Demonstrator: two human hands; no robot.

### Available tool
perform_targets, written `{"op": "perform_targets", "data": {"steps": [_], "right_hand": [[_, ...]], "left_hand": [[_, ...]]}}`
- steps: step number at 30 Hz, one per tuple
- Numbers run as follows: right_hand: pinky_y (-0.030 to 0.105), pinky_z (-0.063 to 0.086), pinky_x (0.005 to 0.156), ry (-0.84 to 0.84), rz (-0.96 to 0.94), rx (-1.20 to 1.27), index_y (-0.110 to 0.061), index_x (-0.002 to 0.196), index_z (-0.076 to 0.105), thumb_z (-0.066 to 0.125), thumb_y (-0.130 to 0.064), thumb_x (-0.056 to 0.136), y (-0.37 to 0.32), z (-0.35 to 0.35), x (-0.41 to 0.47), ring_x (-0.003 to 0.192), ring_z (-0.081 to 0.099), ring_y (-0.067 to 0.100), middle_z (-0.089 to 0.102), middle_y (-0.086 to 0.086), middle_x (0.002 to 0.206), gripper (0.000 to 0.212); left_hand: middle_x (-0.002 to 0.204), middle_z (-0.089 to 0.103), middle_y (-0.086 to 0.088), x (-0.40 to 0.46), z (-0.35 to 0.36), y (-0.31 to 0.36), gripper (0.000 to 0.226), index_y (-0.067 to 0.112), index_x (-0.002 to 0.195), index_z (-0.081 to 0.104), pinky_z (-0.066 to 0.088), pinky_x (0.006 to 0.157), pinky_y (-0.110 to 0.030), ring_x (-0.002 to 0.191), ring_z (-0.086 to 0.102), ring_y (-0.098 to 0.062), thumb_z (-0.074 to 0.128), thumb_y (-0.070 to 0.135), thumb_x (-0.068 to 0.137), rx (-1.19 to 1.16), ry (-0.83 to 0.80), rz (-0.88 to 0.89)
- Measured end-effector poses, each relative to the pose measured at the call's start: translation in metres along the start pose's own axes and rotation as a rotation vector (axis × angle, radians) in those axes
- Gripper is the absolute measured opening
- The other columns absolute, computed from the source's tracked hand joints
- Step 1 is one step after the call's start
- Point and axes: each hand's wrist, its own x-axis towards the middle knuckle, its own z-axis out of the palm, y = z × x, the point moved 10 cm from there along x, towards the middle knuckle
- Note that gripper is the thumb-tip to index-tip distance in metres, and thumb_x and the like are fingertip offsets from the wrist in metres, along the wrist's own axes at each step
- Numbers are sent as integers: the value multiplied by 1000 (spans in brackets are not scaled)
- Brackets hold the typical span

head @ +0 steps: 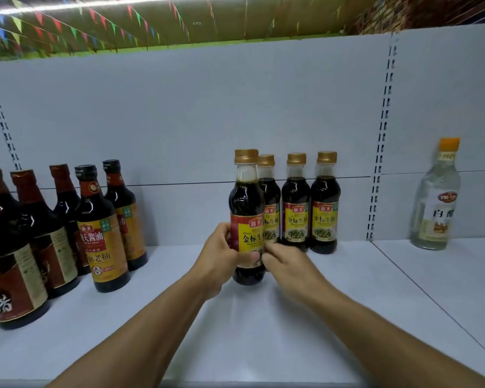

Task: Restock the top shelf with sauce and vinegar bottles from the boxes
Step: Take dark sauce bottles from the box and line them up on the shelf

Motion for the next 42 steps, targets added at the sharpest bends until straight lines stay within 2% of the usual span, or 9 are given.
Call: {"op": "perform_targets", "data": {"steps": [4,8,13,24,28,31,35,39,42], "right_hand": [[39,51,95,-71,40,-17,-29,124,59,44,-23,96,17,18,15,102,60,13,66,-6,112,32],[28,48,84,-110,72,-23,-29,129,53,45,-20,96,26,21,35,101,58,13,64,-4,115,36],[27,47,87,-110,82,-25,-30,138,47,46,-22,98,33,26,49,108,57,14,59,-4,126,41],[34,52,89,-141,50,-103,-25,135,47,51,-24,94,40,42,58,101,60,19,62,1,117,41],[30,50,77,-160,37,-126,-20,130,48,51,-24,93,41,51,58,93,59,20,61,4,111,37],[30,50,84,-166,28,-172,-21,135,46,51,-28,95,41,52,61,103,58,20,58,2,120,41],[33,47,98,-184,4,-185,-24,144,39,52,-31,95,39,55,62,119,52,18,52,-2,137,51],[28,43,98,-198,1,-194,-26,150,31,53,-34,96,37,55,64,127,47,19,46,-2,145,58],[25,38,98,-212,-5,-195,-26,154,24,53,-35,97,36,55,64,135,40,19,38,-3,152,65]], "left_hand": [[108,71,-7,23,5,-16,58,14,118,55,58,77,-28,97,71,-21,76,-12,72,6,-54,-28],[106,72,-6,46,4,-28,52,15,117,59,58,80,-32,96,71,-22,75,-11,75,-11,-42,-42],[107,72,-8,63,-3,-35,53,14,120,59,57,85,-37,98,71,-24,73,-12,75,-8,-27,-37],[112,69,-3,83,-23,-38,68,18,131,52,51,99,-46,109,65,-22,71,-15,75,58,50,-21],[115,68,-5,87,-24,-42,52,15,120,52,51,100,-44,112,64,-23,64,-17,81,64,31,-34],[117,67,-8,92,-23,-40,49,12,126,52,53,96,-37,112,64,-22,59,-15,86,123,-25,-18],[105,71,-2,90,-17,-32,43,15,125,56,55,74,-18,92,70,-5,54,-12,91,234,-99,49],[109,69,1,94,-22,-30,46,22,127,56,53,94,-36,104,64,-10,56,-7,92,351,-23,91],[111,69,2,95,-26,-29,46,25,125,57,52,99,-41,107,63,-12,58,-6,91,396,31,104]]}}
